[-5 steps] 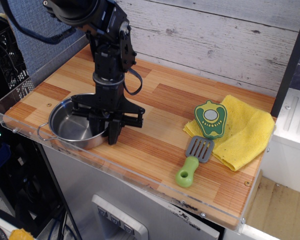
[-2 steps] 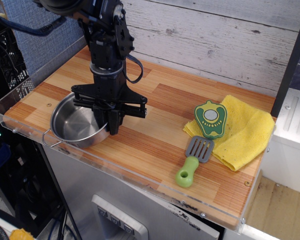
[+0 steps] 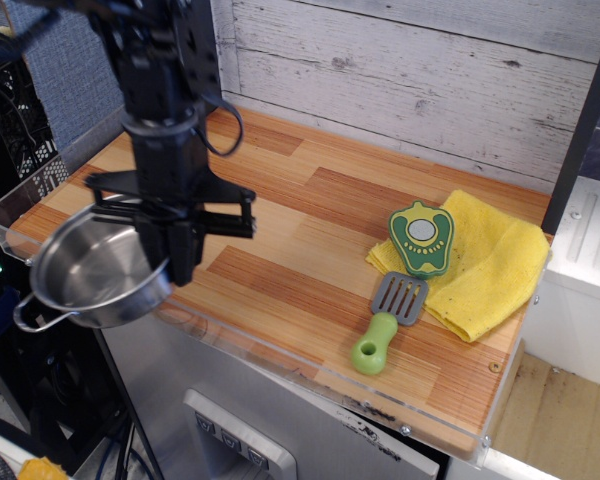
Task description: Move silver pot to top left corner of table.
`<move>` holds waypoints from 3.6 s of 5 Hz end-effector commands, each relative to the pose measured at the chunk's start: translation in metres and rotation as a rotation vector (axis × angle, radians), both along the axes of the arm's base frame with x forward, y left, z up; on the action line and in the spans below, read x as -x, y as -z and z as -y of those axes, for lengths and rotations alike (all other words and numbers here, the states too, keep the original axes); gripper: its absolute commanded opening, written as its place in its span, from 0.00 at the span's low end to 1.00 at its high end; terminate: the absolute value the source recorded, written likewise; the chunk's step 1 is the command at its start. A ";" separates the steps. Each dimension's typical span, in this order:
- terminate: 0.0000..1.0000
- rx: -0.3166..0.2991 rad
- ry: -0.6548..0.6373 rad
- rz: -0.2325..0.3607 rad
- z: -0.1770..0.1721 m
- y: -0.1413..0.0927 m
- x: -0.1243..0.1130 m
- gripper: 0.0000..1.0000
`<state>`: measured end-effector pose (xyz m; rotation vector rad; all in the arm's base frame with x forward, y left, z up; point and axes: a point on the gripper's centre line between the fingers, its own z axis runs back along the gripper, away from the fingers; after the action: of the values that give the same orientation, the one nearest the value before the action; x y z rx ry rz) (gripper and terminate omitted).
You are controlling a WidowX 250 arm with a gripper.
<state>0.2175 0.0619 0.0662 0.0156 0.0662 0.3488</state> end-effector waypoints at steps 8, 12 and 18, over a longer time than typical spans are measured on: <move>0.00 -0.112 -0.084 0.042 -0.053 0.002 -0.145 0.00; 0.00 -0.048 -0.044 0.121 -0.069 0.012 -0.160 0.00; 0.00 -0.067 0.014 0.247 -0.059 -0.001 -0.144 1.00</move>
<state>0.3580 0.1142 0.0454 0.0220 -0.1199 0.3322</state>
